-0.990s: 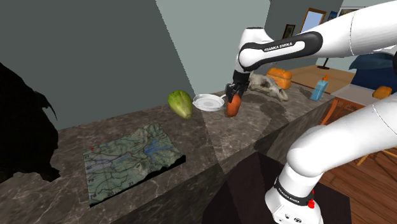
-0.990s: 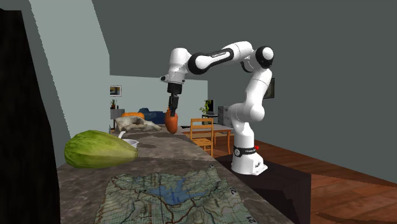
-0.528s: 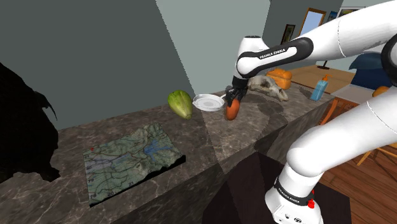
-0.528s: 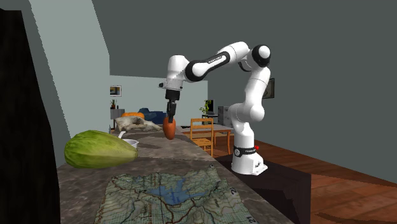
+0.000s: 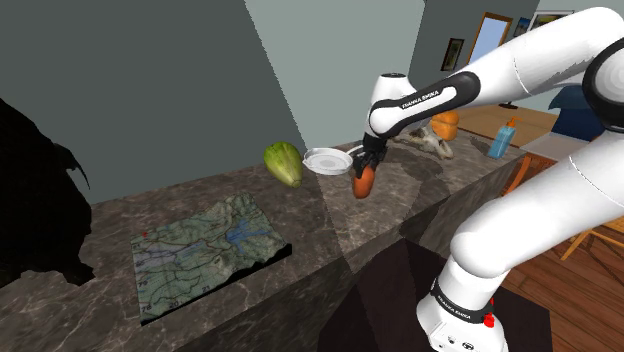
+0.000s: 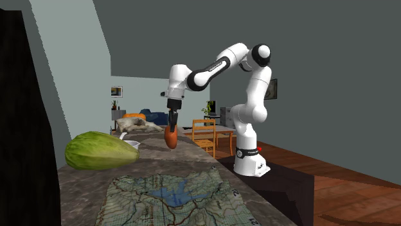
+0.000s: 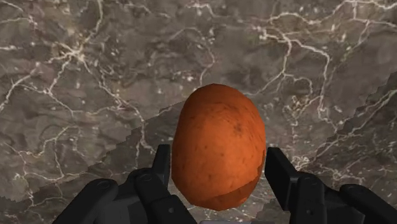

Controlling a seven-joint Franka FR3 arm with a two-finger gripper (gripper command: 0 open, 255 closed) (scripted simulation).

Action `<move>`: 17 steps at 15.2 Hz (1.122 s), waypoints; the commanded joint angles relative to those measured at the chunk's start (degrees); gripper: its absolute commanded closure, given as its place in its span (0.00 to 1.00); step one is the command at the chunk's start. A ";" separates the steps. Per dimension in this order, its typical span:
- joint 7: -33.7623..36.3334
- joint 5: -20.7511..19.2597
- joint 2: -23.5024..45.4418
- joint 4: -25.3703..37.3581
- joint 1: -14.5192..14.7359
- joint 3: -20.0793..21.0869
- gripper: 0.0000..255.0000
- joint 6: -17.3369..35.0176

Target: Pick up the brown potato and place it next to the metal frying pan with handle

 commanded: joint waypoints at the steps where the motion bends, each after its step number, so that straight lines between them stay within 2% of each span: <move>1: 0.12 -0.12 0.81 -0.96 -0.03 -0.11 1.00 1.80; 9: 0.43 -0.49 5.17 -4.15 -0.23 -0.55 1.00 9.34; 17: 0.42 -0.46 5.45 -4.29 -0.31 -0.49 1.00 9.76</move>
